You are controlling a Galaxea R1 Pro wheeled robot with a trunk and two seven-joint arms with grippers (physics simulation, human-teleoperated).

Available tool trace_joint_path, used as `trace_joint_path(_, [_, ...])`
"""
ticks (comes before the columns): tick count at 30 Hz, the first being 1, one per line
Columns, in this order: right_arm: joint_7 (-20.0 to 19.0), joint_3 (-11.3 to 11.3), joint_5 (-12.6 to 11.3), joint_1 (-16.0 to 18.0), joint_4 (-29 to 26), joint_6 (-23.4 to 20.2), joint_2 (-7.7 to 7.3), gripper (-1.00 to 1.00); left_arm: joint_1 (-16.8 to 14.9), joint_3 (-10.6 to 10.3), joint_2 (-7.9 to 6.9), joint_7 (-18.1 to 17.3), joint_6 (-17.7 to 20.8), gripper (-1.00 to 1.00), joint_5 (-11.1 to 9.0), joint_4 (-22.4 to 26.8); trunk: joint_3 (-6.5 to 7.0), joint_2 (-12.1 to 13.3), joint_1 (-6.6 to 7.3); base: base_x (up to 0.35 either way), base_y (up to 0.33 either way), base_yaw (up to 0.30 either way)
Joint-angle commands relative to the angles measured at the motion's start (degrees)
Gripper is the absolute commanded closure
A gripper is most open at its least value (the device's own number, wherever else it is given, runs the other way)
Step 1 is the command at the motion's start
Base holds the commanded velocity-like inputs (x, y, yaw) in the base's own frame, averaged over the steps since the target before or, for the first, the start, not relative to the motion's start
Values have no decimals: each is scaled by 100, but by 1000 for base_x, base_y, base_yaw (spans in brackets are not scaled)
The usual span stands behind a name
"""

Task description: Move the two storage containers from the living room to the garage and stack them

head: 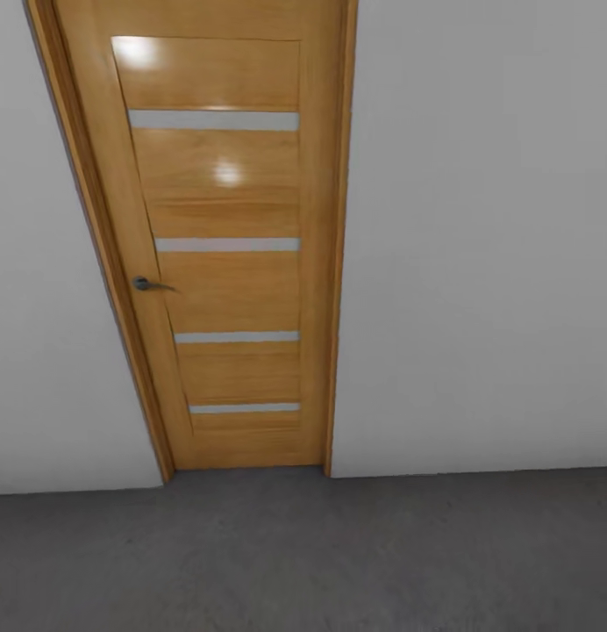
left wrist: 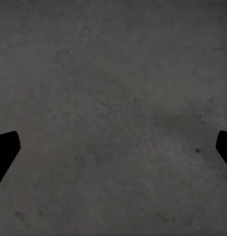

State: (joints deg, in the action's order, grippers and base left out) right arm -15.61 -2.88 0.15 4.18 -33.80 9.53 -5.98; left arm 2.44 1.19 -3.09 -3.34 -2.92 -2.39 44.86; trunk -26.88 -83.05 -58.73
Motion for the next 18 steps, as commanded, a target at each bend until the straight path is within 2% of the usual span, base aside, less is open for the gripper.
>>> trace_joint_path(1, [-48, -28, 2, 4, 5, 14, 6, -100, 2, 13, 1, -35, -7, -100, -25, 5, -5, -3, 0, 0, 94, -260])
trace_joint_path(7, [-45, -28, 2, 4, 5, 14, 7, -100, 2, 13, 1, -35, -7, -100, -25, 5, -5, -3, 0, 0, 114, -169])
trace_joint_path(18, [-39, -28, 1, 4, 5, 14, 8, -100, 2, 13, 1, -35, -7, -100, -22, -3, -5, -3, 0, 0, 39, -21])
